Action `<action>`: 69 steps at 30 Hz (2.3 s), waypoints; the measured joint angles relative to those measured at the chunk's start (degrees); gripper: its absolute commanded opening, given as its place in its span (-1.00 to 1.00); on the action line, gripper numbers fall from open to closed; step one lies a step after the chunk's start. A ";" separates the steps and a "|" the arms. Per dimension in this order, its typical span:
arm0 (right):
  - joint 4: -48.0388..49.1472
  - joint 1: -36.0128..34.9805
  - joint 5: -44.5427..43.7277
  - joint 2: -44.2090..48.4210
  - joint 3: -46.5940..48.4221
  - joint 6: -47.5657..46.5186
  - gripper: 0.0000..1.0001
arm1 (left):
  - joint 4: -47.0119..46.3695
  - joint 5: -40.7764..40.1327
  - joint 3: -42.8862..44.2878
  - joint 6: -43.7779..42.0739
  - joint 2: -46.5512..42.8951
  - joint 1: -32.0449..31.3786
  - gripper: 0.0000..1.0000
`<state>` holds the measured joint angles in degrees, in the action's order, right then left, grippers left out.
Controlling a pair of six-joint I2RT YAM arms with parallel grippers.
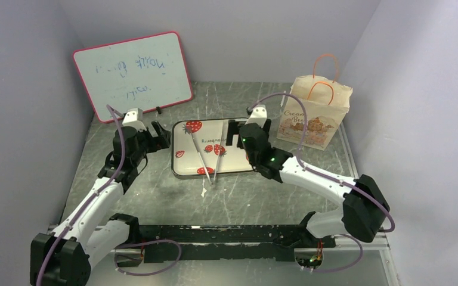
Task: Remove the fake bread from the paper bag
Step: Pick up the paper bag from the center of the board.
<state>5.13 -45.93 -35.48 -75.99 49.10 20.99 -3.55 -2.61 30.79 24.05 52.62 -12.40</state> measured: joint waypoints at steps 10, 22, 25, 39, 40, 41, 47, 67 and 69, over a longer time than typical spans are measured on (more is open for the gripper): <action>-6.60 -10.67 -2.78 -8.28 4.76 2.12 1.00 | 4.35 0.33 7.85 0.70 4.90 -2.34 0.91; -21.38 -11.08 -19.15 -11.89 35.08 0.48 1.00 | 8.61 8.07 26.23 2.36 15.39 -2.45 0.92; -24.94 -7.74 -22.77 -16.33 45.66 -1.11 1.00 | 8.09 11.23 29.09 3.08 17.88 -2.75 0.91; -35.45 6.21 -28.15 -28.22 62.66 -9.97 1.00 | 9.22 19.19 28.30 3.21 19.82 -5.07 0.91; -35.74 7.10 -28.44 -28.52 63.41 -10.56 1.00 | 9.62 19.37 27.74 3.19 19.82 -5.07 0.91; -36.30 7.96 -28.63 -28.83 64.35 -10.97 1.00 | 10.05 19.43 27.19 3.17 19.82 -5.07 0.91; -40.81 13.00 -29.16 -31.54 70.01 -10.91 1.00 | 12.81 19.82 25.55 2.97 19.80 -5.07 0.91; -56.04 23.69 -18.25 -33.57 70.36 -1.27 1.00 | 18.69 18.82 19.87 2.82 18.51 -5.07 0.92; -56.52 23.76 -17.42 -33.62 70.36 -1.03 1.00 | 19.78 17.99 19.37 2.97 18.51 -5.07 0.91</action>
<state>-51.40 -22.17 -52.90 -109.60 119.46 19.97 16.23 15.38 50.15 27.03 71.13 -17.47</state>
